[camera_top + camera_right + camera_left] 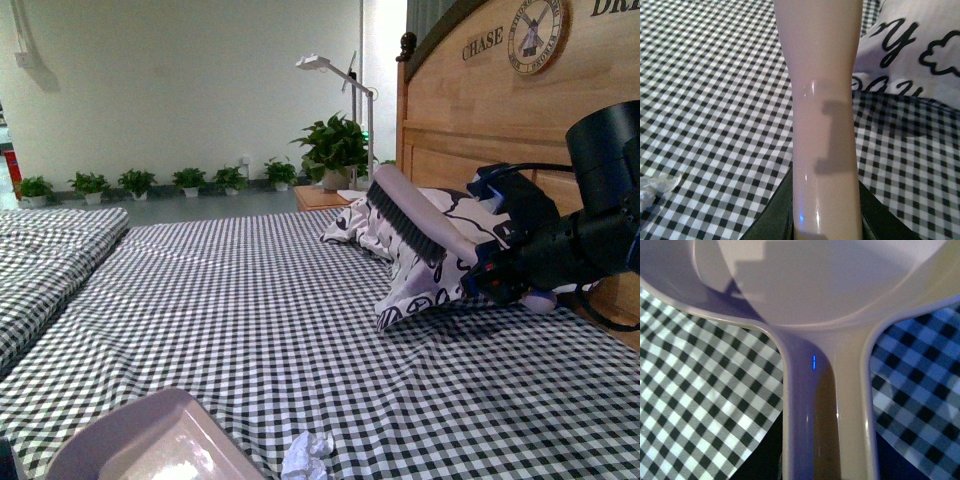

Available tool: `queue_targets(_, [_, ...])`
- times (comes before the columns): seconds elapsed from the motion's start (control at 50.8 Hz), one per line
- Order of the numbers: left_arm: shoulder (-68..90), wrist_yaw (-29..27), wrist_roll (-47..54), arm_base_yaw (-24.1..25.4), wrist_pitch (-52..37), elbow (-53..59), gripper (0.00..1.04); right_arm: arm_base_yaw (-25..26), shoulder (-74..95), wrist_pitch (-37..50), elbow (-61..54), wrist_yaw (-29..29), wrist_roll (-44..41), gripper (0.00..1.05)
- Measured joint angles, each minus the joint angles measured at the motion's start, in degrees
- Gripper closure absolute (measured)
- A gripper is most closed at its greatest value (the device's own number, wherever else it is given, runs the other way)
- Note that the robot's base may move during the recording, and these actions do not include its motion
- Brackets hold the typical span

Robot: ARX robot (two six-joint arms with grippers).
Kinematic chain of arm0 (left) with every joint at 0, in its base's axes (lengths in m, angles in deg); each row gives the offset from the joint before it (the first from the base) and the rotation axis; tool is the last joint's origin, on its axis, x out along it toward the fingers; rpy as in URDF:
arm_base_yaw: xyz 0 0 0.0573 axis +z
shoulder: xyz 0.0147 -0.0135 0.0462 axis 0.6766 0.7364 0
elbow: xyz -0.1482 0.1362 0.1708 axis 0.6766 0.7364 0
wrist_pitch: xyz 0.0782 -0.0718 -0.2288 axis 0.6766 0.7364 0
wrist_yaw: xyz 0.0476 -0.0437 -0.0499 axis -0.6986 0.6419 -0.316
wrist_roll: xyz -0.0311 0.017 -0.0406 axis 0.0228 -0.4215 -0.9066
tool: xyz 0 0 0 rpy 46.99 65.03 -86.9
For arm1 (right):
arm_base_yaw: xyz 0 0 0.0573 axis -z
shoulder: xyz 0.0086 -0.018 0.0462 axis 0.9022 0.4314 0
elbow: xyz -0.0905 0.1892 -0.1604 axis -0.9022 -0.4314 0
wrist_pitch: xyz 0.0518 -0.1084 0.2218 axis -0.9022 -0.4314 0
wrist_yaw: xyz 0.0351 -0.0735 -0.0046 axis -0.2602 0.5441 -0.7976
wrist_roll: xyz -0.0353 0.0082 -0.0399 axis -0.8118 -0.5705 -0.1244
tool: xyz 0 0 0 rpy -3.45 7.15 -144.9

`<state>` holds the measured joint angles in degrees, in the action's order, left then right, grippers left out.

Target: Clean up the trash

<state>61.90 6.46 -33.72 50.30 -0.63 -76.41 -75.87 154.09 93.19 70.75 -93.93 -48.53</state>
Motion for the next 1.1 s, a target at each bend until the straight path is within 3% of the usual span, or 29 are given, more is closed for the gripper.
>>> queue_targets(0.295, [0.81,-1.53,9.99,1.51,2.34,1.05,0.81,-3.1,1.25,-0.81,-1.44,0.37,-2.14,0.86])
queue_targets(0.67, [3.93,-1.6,10.34,1.86,2.38,-0.61,0.81,-4.87,1.4,-0.81,-7.8,0.7,-5.62,0.86])
queue_targets(1.103, [4.42,-1.07,10.34,2.05,5.29,-1.05,0.81,-6.99,1.6,-2.58,-15.74,7.32,-14.8,0.86])
